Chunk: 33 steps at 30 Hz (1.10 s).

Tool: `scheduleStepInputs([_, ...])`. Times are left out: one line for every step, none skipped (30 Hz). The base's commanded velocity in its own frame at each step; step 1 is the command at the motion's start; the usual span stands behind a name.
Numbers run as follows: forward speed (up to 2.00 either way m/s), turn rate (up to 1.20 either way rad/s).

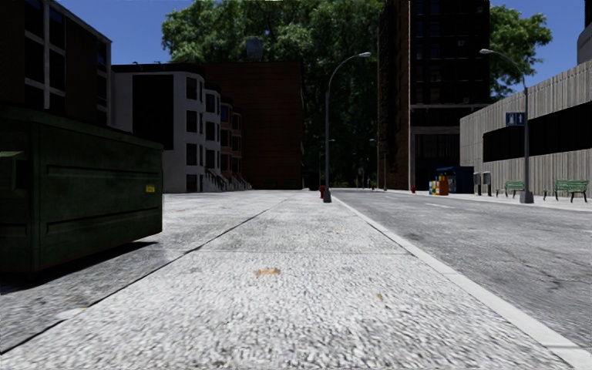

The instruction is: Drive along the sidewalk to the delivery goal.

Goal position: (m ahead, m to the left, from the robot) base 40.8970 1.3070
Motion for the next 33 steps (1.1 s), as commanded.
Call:
scheduleStepInputs([2.00, 0.32])
scheduleStepInputs([2.00, 0.32])
scheduleStepInputs([2.00, 0.32])
scheduleStepInputs([2.00, 0.32])
scheduleStepInputs([2.00, 0.32])
scheduleStepInputs([2.00, 0.32])
scheduleStepInputs([2.00, 0.32])
scheduleStepInputs([2.00, 0.32])
scheduleStepInputs([2.00, 0.32])
scheduleStepInputs([2.00, 0.32])
scheduleStepInputs([2.00, 0.33])
scheduleStepInputs([2.00, 0.33])
scheduleStepInputs([2.00, 0.33])
scheduleStepInputs([2.00, 0.33])
scheduleStepInputs([2.00, 0.33])
scheduleStepInputs([2.00, 0.33])
scheduleStepInputs([2.00, 0.33])
scheduleStepInputs([2.00, 0.33])
scheduleStepInputs([2.00, 0.33])
scheduleStepInputs([2.00, 0.33])
scheduleStepInputs([2.00, 0.24])
scheduleStepInputs([2.00, 0.05])
scheduleStepInputs([2.00, 0.00])
scheduleStepInputs([2.00, 0.00])
scheduleStepInputs([2.00, 0.00])
scheduleStepInputs([2.00, 0.00])
scheduleStepInputs([2.00, 0.00])
scheduleStepInputs([2.00, 0.00])
scheduleStepInputs([2.00, 0.00])
scheduleStepInputs([2.00, 0.00])
scheduleStepInputs([2.00, 0.00])
scheduleStepInputs([2.00, 0.00])
scheduleStepInputs([2.00, 0.00])
